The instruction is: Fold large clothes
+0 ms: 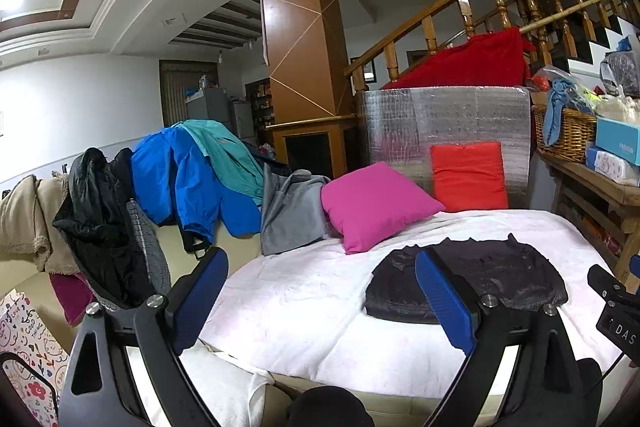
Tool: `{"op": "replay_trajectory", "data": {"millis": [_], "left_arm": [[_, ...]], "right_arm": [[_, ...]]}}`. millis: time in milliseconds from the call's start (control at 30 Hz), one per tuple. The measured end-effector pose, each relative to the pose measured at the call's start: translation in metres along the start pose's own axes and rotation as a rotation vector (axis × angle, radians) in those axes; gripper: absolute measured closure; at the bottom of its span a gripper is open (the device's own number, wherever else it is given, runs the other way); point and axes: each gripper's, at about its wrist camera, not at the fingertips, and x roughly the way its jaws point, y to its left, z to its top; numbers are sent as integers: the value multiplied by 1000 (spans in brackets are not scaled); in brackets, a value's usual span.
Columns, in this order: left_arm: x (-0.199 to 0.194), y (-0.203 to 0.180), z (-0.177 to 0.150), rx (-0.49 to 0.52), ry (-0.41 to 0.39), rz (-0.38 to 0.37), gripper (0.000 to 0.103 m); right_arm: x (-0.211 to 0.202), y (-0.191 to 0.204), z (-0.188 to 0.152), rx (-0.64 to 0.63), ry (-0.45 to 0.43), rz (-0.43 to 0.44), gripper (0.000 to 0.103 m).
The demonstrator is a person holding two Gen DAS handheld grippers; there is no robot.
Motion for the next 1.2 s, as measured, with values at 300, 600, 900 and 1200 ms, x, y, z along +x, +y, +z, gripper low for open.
{"op": "replay_trajectory", "data": {"millis": [300,600,900,1200], "left_arm": [[-3,12,1,-14,-8,7,7],[6,12,-7,-11,29,15,6],[4,12,-9,-13,32,28,6],[2,15,-11,-12,31,44,6]], "right_arm": [[-12,11,2,-5,-29,7,21],[-13,8,2,11,-28,3,21],[-12,7,1,14,-28,2,20],[-10,6,1,16,-22,4,20]]}}
